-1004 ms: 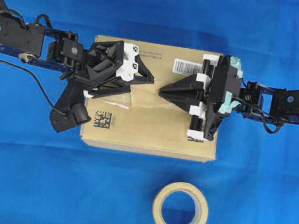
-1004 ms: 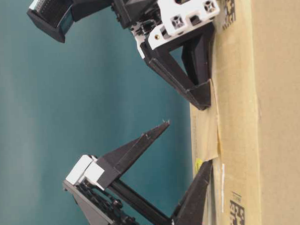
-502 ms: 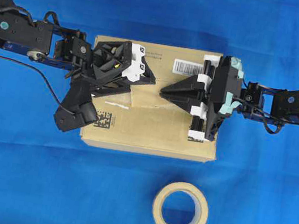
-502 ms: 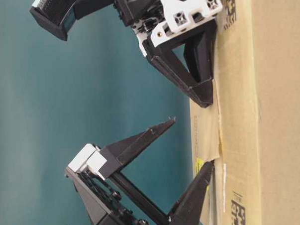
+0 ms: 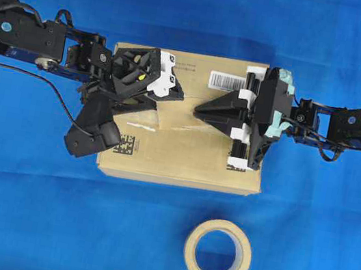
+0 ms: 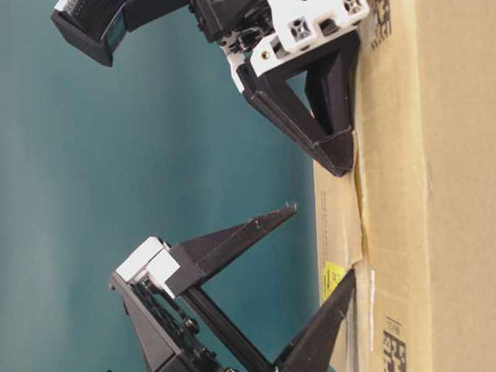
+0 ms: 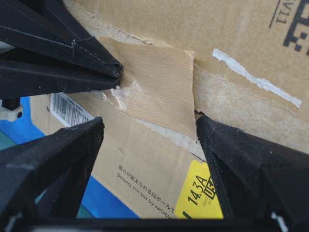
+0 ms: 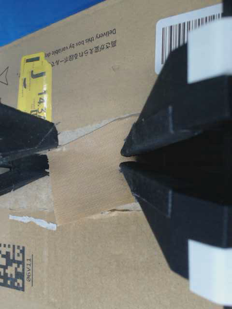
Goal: Apply tape along the seams of the closed cardboard box to seal it securely.
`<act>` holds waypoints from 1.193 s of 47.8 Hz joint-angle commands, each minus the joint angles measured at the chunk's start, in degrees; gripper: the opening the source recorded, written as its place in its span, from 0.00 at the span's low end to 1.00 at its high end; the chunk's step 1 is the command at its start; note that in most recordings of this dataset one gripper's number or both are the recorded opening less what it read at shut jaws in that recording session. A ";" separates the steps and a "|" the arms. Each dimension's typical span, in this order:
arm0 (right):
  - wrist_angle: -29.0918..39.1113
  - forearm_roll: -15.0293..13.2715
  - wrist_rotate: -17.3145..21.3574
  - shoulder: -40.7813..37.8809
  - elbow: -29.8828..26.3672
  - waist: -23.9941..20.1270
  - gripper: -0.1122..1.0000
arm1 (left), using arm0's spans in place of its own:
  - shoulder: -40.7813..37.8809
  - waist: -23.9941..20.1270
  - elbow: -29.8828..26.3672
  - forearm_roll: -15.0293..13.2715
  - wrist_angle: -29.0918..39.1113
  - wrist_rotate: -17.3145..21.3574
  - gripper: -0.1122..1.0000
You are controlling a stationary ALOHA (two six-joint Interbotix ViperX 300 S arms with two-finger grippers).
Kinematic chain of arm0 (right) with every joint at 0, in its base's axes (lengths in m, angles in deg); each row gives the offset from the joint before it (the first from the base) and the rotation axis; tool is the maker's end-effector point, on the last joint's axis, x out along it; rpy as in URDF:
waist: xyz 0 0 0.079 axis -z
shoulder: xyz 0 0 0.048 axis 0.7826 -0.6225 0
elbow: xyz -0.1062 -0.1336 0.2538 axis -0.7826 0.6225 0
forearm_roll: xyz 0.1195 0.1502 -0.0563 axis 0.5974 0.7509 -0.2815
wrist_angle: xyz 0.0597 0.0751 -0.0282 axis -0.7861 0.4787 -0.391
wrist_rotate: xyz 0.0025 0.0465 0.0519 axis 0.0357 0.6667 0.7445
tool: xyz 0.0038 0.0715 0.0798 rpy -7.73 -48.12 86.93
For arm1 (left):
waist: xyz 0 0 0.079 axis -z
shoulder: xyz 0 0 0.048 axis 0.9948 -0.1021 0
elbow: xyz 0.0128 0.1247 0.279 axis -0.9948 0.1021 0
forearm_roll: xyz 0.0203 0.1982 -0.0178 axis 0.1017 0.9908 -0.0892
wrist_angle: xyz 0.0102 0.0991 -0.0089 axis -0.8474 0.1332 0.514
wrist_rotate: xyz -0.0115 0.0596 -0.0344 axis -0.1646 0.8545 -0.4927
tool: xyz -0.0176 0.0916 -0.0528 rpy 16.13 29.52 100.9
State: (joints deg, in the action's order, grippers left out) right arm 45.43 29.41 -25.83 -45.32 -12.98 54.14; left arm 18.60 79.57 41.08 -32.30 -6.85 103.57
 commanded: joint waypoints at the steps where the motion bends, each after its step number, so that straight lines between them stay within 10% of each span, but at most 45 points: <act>1: -0.09 0.18 -0.09 0.53 -0.18 0.00 0.26 | 0.62 -0.35 -0.44 0.18 0.53 -0.18 0.82; 17: 0.18 0.18 -0.09 0.97 0.00 0.00 0.26 | 6.94 -0.26 4.48 -1.05 -12.74 -6.59 0.80; 31: 0.35 0.09 -0.26 2.55 -0.18 0.09 0.26 | 9.93 2.02 8.44 -1.05 -26.81 -34.19 0.72; 41: 0.00 0.09 -0.70 4.39 -0.70 0.53 0.26 | 8.88 2.20 8.53 -0.97 -29.18 -57.57 0.32; 47: -0.35 0.09 -0.70 4.66 -1.49 1.93 0.25 | 7.91 2.37 9.32 -0.70 -32.17 -65.39 0.10; 57: -0.70 -0.09 -0.97 3.08 -3.87 3.25 0.15 | 3.87 3.87 9.40 -0.88 -37.62 -68.29 0.10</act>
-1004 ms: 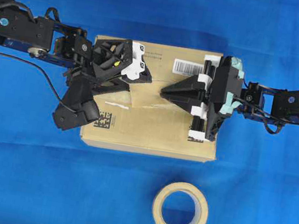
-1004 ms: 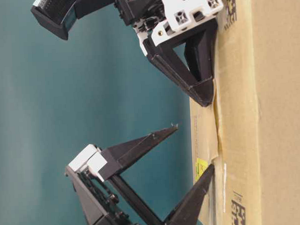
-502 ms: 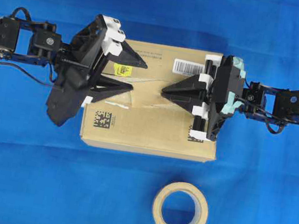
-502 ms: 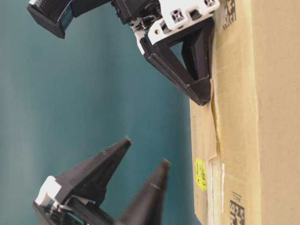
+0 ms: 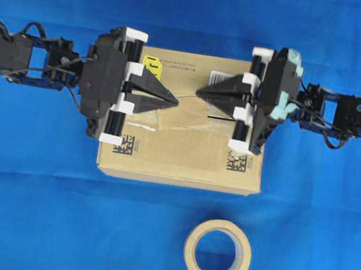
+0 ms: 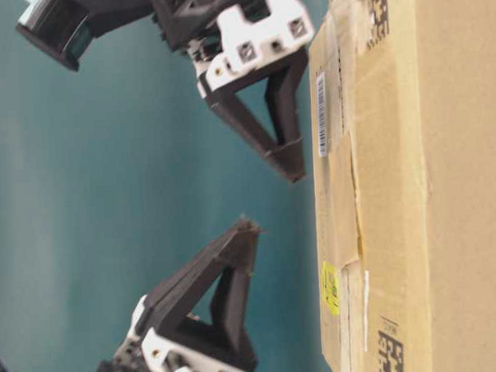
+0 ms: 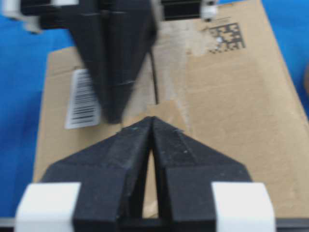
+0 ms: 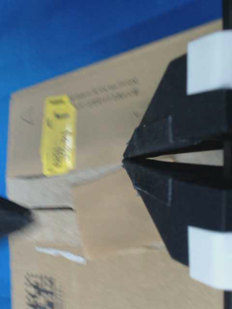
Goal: Apply tape along the seams of the closed cardboard box to seal it securely.
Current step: 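Press both grippers down along the seam to smooth the tape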
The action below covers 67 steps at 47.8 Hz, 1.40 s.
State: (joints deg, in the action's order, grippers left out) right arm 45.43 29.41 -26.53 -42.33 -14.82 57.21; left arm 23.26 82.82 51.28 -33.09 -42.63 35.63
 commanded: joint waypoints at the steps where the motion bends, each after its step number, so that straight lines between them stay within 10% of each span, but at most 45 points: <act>1: -0.53 -0.09 -0.26 -0.18 -2.37 0.09 0.13 | -1.23 0.62 -0.97 -0.09 -2.20 -0.62 0.10; 28: 0.79 -1.23 0.00 -6.68 -7.29 -1.76 0.12 | -9.05 -0.62 -1.67 -0.26 -6.15 -2.81 0.10; 67: 1.05 -0.62 0.53 -2.55 2.81 -2.72 0.12 | -7.82 -5.01 10.55 -0.35 -7.73 -10.55 0.10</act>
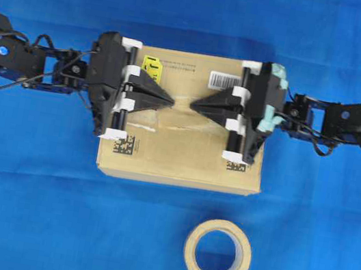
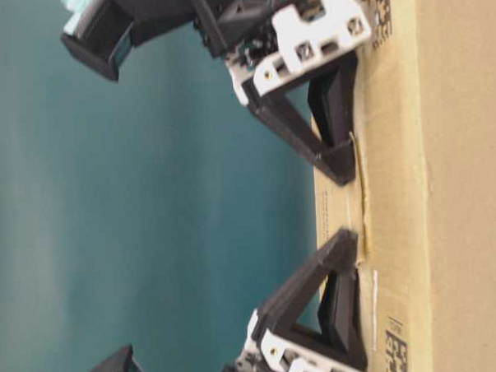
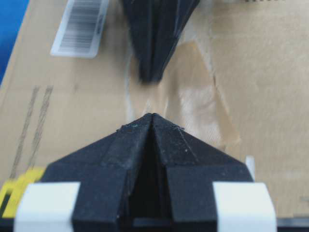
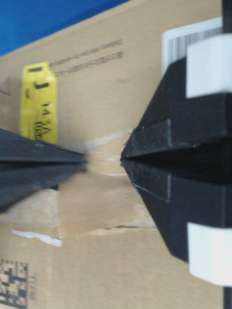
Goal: Apply tape along the seams of the closed cardboard box to seal it securely.
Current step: 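Press both grippers down along the seam to smooth the tape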
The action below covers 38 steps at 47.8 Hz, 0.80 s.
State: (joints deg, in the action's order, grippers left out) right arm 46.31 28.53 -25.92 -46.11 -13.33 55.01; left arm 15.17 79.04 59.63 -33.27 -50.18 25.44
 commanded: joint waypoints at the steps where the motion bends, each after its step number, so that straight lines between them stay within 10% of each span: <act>1: 0.26 0.26 -0.09 1.32 1.67 -0.53 0.12 | 0.44 -1.32 2.46 -0.18 -0.53 -0.62 0.10; 38: -1.85 0.44 -0.79 1.76 -2.99 0.18 0.12 | -1.76 5.36 -7.65 0.18 -1.58 -0.70 0.10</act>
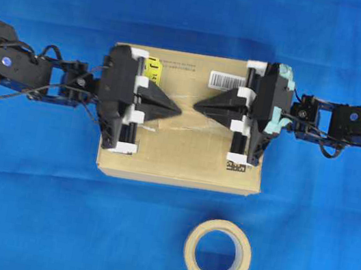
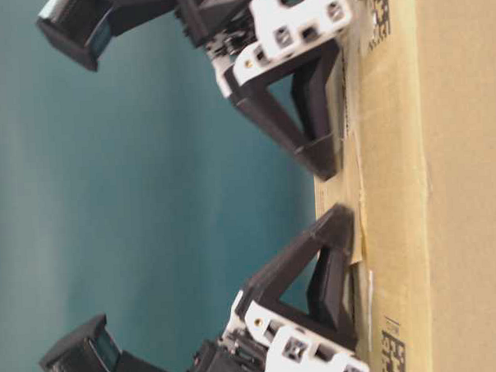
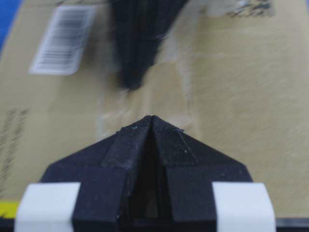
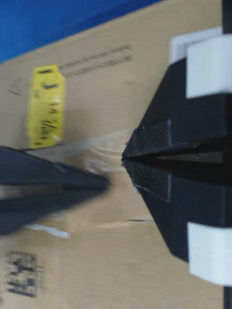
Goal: Apply tape along the seams of the closed cardboard box to seal it securely.
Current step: 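Press both grippers down along the seam to smooth the tape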
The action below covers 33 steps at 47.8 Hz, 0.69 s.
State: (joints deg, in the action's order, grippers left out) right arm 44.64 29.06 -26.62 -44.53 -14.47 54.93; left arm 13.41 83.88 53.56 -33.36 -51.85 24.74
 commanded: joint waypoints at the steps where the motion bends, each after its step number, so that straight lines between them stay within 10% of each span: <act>1: -0.09 -0.09 -0.09 0.00 -2.11 0.26 0.12 | 0.00 0.53 -1.76 0.26 0.09 0.09 0.10; 33: 0.35 -0.70 0.18 -6.59 -4.92 -2.11 0.12 | -1.67 1.76 0.53 0.35 -0.35 0.35 0.10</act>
State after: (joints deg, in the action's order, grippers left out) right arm 44.82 28.35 -26.62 -51.38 -19.66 53.96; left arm 11.39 84.85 53.74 -33.09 -52.03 25.09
